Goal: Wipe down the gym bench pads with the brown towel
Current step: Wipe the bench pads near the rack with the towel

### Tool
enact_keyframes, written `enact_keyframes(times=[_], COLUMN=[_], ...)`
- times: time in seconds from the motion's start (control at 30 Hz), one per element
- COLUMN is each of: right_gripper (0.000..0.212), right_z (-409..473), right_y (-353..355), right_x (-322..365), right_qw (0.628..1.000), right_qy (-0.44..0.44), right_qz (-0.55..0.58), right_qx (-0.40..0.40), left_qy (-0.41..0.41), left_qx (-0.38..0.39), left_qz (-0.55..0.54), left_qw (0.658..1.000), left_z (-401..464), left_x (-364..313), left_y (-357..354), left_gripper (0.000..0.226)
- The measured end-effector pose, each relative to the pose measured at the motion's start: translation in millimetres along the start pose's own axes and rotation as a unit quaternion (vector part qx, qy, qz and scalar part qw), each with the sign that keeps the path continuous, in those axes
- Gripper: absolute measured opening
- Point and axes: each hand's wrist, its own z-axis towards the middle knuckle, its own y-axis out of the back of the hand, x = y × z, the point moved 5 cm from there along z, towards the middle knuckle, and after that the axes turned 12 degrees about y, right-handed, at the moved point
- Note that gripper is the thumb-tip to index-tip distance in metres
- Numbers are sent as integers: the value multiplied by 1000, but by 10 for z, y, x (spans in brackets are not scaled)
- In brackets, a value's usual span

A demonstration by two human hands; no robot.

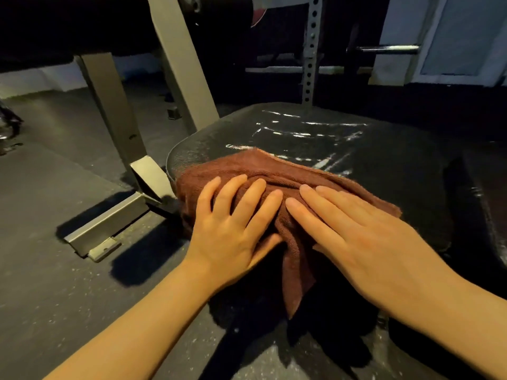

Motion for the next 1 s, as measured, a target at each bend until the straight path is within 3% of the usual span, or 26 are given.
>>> enact_keyframes(times=[0.1, 0.37, 0.53, 0.73, 1.0], right_gripper=[53, 55, 69, 60, 62], right_z=[-306, -806, -505, 66, 1025], right_y=[165, 273, 214, -12, -265], right_x=[-184, -416, -239, 21, 335], right_qw=[1000, 999, 993, 976, 980], right_qy=[0, -29, -97, -161, -138], right_qz=[-11, 6, -18, -45, -62], right_qx=[-4, 18, 57, 142, 130], left_qy=[-2, -22, -140, -158, -115], left_qx=[7, -26, -59, -49, -9], left_qz=[-7, -42, -38, -17, 9], left_qw=[1000, 999, 988, 986, 993], left_z=[94, 288, 332, 304, 174], left_x=[-397, -982, -658, -186, 850], left_y=[-6, 2, -23, -28, -96], left_gripper=[48, 46, 48, 45, 50])
